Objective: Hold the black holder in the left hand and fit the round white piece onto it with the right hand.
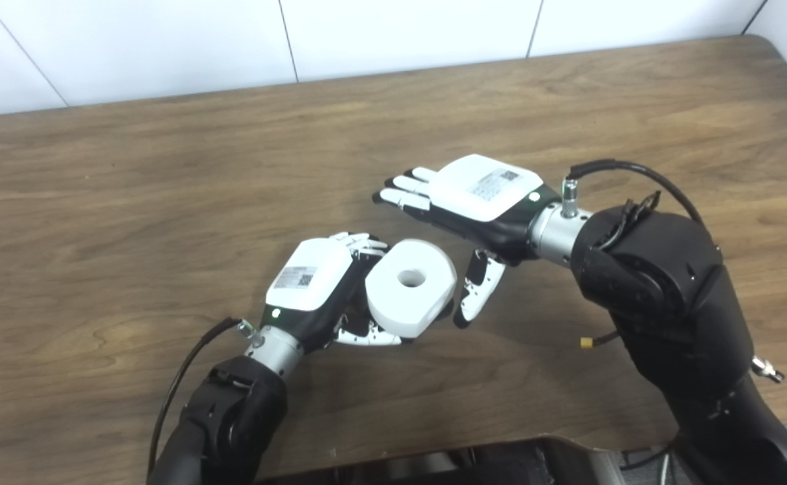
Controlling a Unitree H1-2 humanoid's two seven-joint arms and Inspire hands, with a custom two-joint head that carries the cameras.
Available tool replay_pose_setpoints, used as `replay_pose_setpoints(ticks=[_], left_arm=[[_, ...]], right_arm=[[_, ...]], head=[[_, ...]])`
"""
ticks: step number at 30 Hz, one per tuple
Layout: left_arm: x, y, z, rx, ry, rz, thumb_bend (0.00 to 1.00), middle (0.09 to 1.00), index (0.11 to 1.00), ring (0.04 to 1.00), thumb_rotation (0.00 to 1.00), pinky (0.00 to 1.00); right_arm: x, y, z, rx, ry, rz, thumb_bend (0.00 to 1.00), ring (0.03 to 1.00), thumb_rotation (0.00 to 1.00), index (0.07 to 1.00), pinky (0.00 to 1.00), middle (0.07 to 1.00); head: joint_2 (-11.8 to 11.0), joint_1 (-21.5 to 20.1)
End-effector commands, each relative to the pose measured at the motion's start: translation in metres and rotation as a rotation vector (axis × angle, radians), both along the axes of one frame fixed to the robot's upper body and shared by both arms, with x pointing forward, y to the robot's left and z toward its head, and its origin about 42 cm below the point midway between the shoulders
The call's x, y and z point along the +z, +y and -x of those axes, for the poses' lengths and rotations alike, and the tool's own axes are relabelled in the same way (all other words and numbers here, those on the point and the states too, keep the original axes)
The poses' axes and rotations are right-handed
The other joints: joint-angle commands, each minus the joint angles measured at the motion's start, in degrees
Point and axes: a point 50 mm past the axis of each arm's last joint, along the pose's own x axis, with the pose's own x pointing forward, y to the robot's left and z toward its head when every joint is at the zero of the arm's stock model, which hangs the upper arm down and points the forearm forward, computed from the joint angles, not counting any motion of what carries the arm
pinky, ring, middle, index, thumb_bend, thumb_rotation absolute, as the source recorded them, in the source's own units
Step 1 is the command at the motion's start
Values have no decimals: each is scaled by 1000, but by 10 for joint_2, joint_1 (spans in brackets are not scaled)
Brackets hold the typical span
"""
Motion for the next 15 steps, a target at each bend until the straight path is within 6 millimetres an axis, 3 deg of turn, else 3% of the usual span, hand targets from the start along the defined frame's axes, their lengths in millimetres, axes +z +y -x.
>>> replay_pose_setpoints(ticks=[1,15], left_arm=[[-20,3,6,-8,120,-59,522,770,487,848,56,862],[-20,5,5,2,122,-71,523,767,488,845,59,865]], right_arm=[[15,-1,1,9,-28,15,1000,1000,299,1000,900,1000],[23,-6,-5,-9,-34,17,1000,1000,307,1000,924,1000]], head=[[0,0],[-4,-3]])
